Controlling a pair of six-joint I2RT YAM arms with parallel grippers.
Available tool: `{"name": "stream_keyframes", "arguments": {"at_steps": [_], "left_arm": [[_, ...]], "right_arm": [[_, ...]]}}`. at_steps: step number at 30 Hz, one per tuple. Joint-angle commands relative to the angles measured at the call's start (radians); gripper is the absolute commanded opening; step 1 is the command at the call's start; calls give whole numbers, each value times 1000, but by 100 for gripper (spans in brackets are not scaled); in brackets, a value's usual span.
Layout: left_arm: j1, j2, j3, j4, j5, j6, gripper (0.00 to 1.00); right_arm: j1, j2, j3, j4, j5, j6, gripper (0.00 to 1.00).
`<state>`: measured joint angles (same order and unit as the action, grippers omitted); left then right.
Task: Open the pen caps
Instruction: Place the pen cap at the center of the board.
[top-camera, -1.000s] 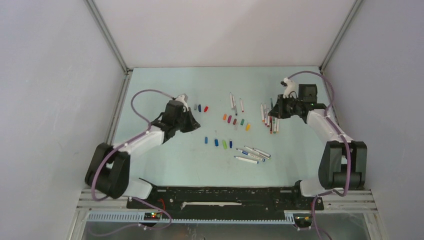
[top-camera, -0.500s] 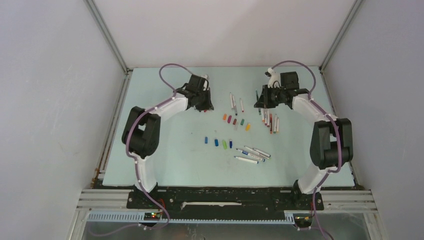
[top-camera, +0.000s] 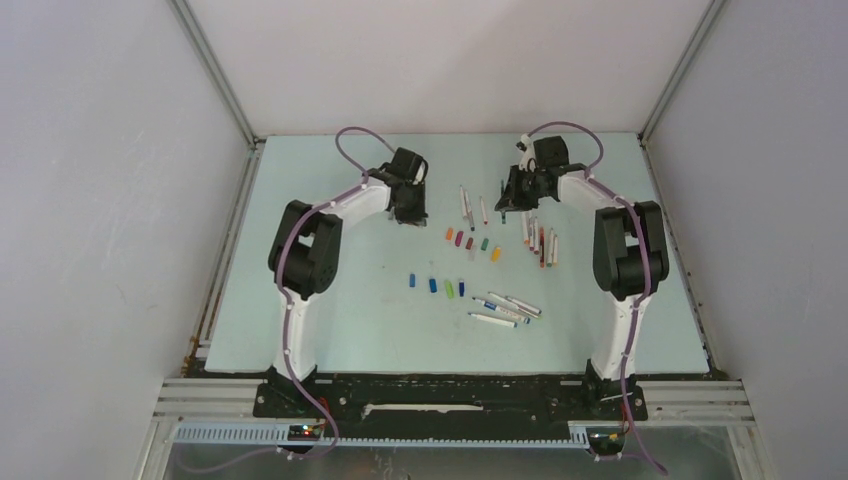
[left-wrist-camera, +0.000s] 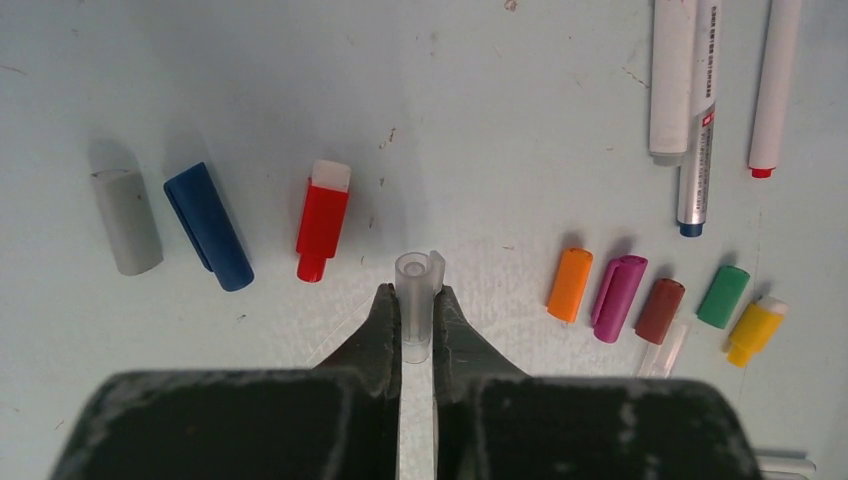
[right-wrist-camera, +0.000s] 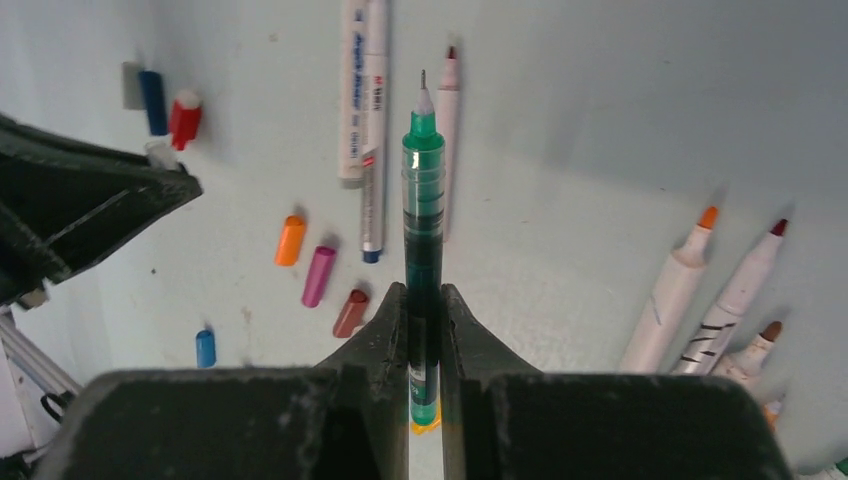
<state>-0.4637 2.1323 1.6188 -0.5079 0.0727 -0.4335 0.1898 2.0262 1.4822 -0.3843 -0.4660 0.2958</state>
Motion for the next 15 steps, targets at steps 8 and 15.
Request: {"name": "stream_keyframes", "arguments": {"at_steps": [8,15], "left_arm": [[-6,54,116,-45,-24,33,10],[-6,67,138,-59,-25,39,16]], "right_arm": [[-4,96,97,-19,99,80,14],[-6,146,134,-42,99,90,16]]}}
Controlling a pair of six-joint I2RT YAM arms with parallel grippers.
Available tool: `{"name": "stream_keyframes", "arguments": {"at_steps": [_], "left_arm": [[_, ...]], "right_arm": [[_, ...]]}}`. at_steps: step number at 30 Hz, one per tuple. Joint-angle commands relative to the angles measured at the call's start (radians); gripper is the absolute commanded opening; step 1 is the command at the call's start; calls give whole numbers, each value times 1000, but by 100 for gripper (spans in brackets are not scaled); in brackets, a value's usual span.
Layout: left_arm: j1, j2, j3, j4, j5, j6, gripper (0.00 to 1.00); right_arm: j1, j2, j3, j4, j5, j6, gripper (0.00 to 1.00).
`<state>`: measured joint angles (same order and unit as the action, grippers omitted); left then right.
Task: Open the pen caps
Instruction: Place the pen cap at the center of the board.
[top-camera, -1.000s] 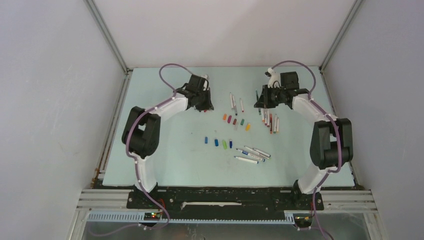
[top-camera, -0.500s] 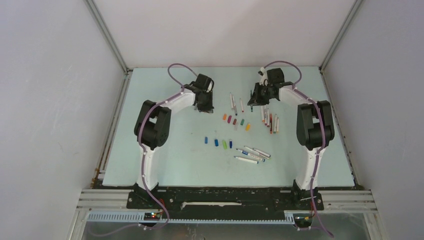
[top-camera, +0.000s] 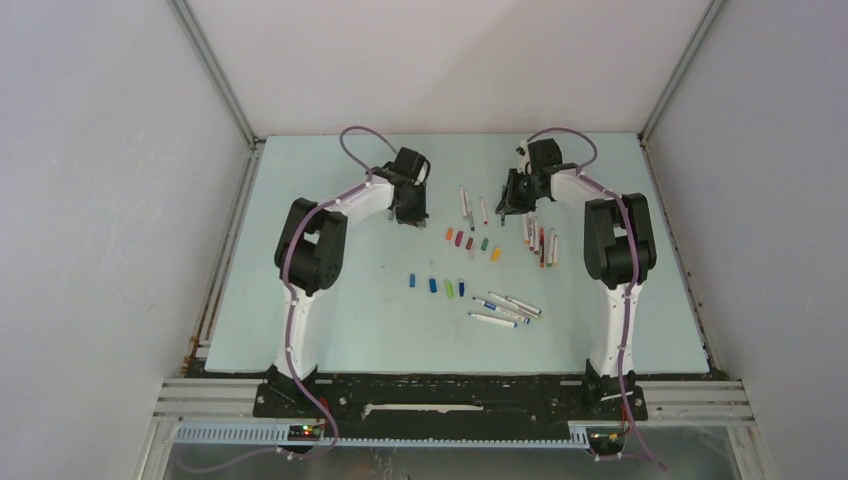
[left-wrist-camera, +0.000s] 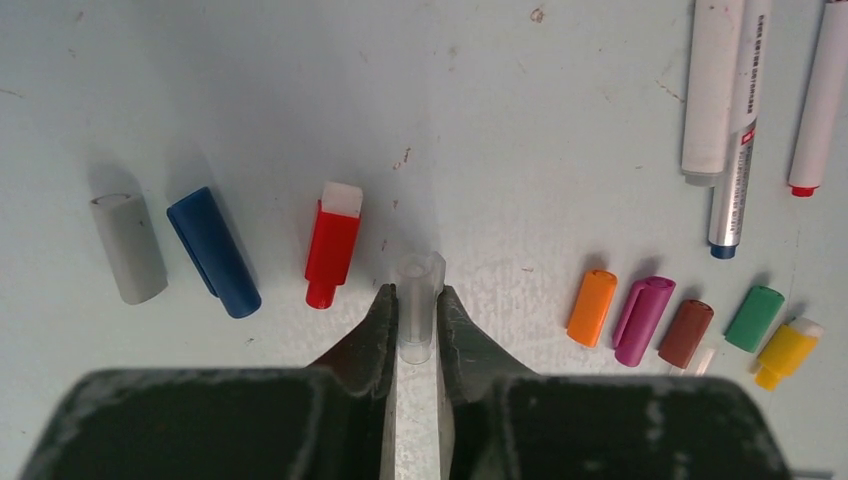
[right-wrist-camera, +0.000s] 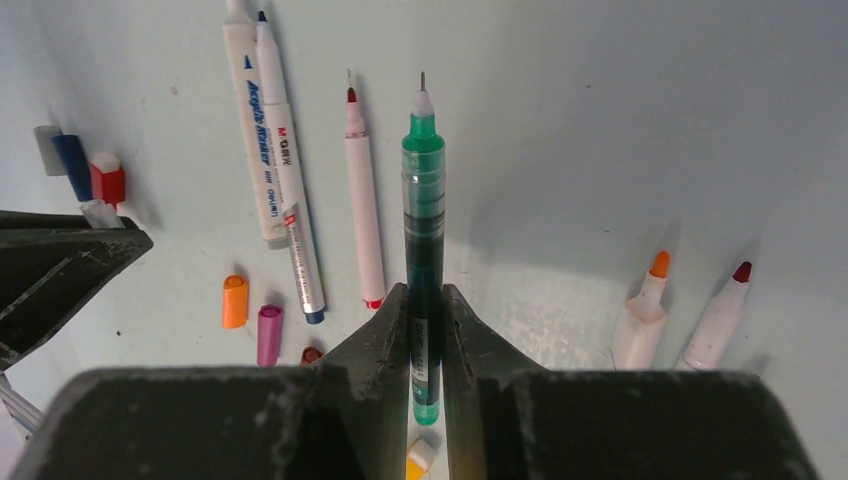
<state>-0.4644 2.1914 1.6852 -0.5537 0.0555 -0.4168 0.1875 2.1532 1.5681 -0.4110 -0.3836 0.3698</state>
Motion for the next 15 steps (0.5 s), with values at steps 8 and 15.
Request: {"name": "stream_keyframes", "arguments": {"at_steps": [8,15], "left_arm": [[-5,18,95,-29,-3,27,25],[-5,11,109,-41,0,33,31]], "right_arm": [[-6,29,59,-28,5,11,21],[-7,16,61,-32,-5,6,23]]}}
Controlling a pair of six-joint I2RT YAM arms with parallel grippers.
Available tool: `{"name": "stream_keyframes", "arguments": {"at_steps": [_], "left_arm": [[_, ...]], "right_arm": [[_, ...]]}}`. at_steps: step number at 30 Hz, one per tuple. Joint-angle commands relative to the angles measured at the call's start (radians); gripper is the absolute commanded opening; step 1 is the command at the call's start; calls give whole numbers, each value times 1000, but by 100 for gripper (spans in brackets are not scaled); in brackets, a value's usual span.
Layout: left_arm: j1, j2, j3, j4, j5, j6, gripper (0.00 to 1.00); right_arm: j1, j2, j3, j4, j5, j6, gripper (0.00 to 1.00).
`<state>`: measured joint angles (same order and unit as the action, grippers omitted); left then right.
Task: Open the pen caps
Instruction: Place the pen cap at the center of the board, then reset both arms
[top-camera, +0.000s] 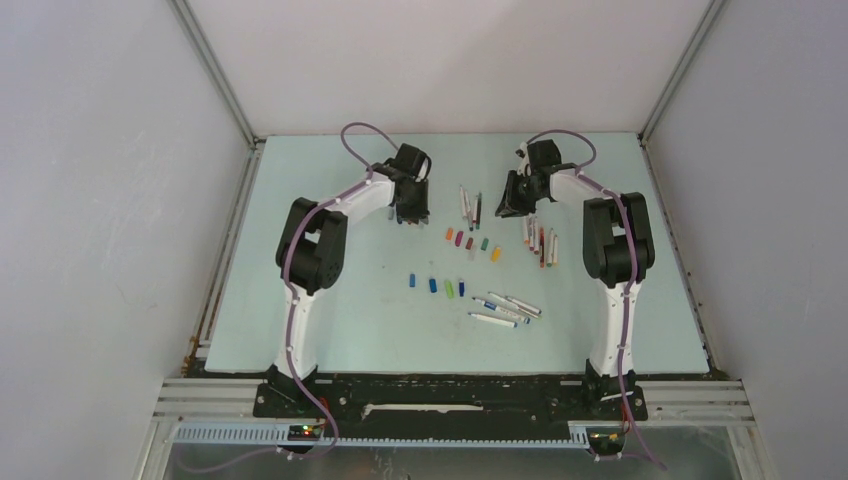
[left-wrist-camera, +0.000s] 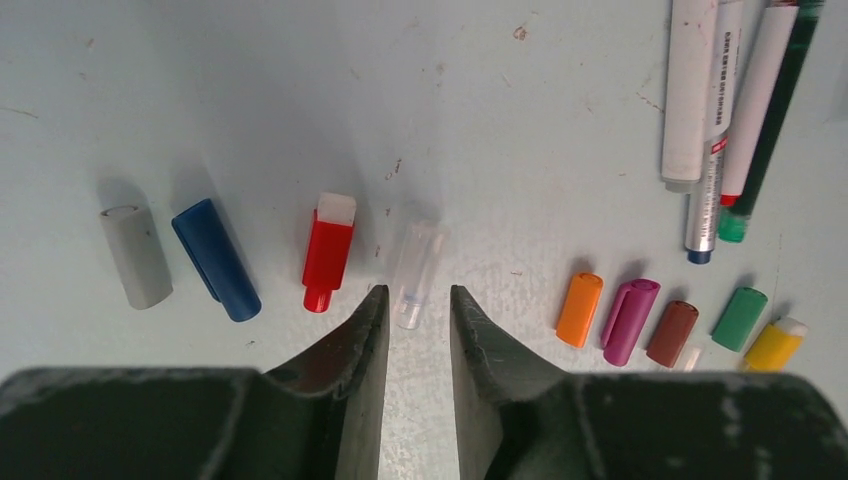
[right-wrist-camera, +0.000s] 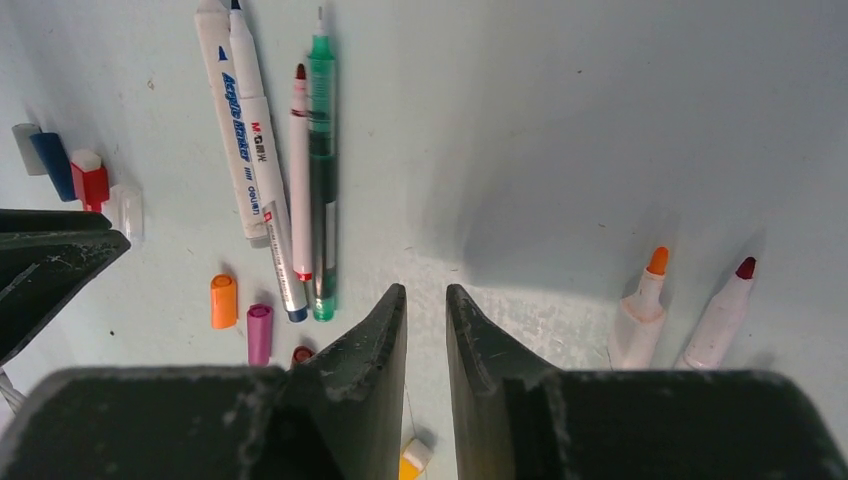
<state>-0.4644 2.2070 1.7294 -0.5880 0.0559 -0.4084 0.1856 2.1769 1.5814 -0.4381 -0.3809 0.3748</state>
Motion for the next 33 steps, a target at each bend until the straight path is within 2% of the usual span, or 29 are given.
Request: {"name": "stream_keyframes", "arguments": {"at_steps": [1,5,11,14,17,19,25,28,31,33], "left_arm": [[-5,-7,65,-9,1,25,32],[-5,-30,63,-14,4,28,33],[-5,-164,2,20,4,27,35],[-5,-289,-80,74,-4,26,40],[-5,-459,-217,155,-23,23,49],[-4,-582,-337,208,-46,24,55],[34,-978,-617,320,-92,10,81],[105,-1175,-734,391,-11,-32,98],[201,-1297,-789,393,81,-82,100],[261,-1352,-779,339,124,-91,100]], "right_arm": [[-6,-13,48,-5,-9,-1,23],[-7,-61,40,-6,-29,-29,23],[-8,-215,-10,-11,-82,-149,24],[-21,-312,-36,-72,-185,-308,26],[-69,-445,-82,-170,-390,-500,30],[-125,-553,-144,-207,-457,-597,38],[-333,-877,-298,-289,-489,-765,56],[-500,-973,-308,-358,-674,-810,71],[-662,-1034,-305,-371,-821,-774,96],[-728,-1080,-298,-377,-829,-754,99]]}}
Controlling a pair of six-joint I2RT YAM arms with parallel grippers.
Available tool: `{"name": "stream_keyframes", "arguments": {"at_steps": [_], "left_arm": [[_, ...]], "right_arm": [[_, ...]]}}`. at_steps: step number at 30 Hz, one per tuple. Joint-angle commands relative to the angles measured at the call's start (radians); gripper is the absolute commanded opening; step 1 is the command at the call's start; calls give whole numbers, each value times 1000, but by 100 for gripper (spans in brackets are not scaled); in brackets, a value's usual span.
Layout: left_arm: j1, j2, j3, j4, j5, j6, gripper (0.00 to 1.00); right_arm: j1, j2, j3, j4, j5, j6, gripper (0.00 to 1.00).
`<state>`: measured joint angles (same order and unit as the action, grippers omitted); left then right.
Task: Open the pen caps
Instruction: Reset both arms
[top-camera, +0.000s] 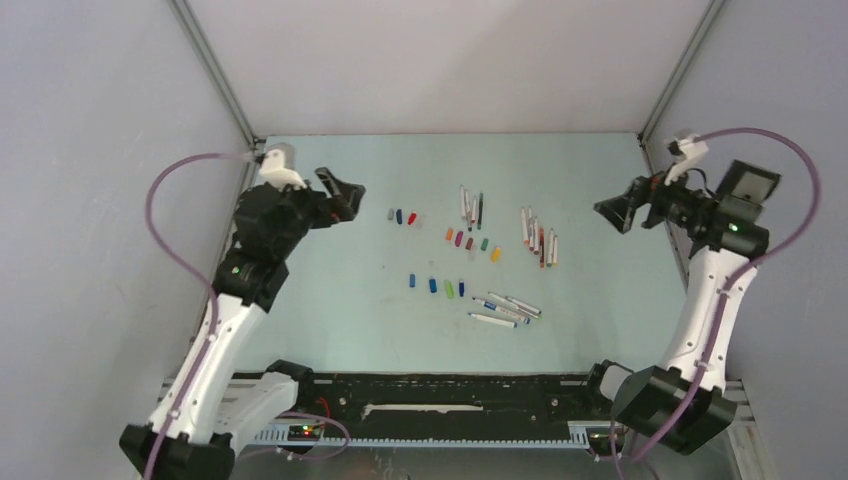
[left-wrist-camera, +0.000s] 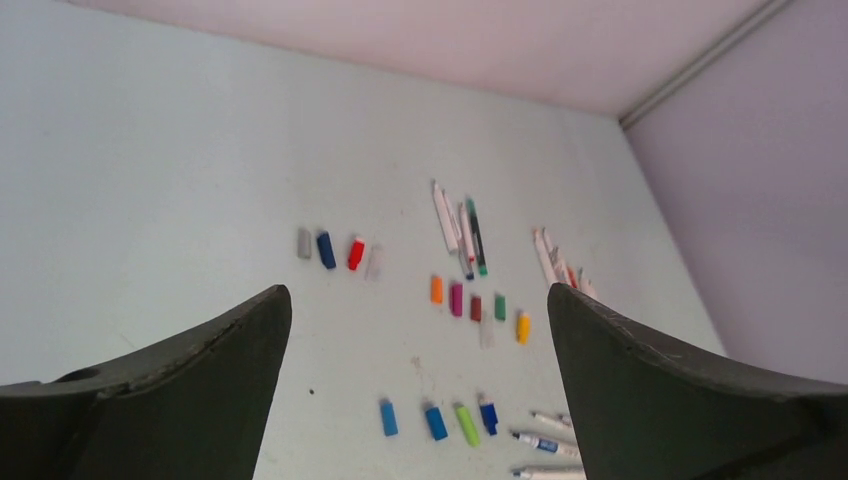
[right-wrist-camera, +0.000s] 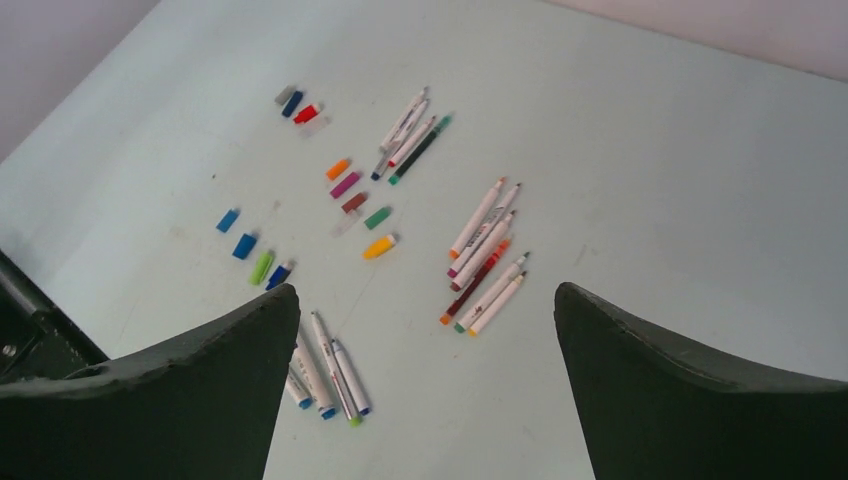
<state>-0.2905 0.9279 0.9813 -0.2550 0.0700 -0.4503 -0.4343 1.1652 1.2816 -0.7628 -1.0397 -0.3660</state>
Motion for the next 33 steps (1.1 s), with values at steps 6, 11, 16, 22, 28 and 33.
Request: {"name": "stream_keyframes", "arguments": {"at_steps": [6,11,16,22,28,33], "left_arm": [[151,-187,11,-161,127,-2,100],[152,-261,-5,-212,143,-1,100],[152,-312,30,-271,161,-1,100],[152,-372,54,-326,155,5,100],[152,-400,63,-357,146,11,100],[152,-402,76,-374,136,22,100]], "right_arm": [[-136,-210,4,-40,46,150,100],[-53,-294,45,-138,151,195,97],[11,-355,49,-147,266,302,99],[26,-407,48,-177,366,324,100],[25,-461,43,-175,425,326,99],[25,-467,42,-167,405,334,100]]}}
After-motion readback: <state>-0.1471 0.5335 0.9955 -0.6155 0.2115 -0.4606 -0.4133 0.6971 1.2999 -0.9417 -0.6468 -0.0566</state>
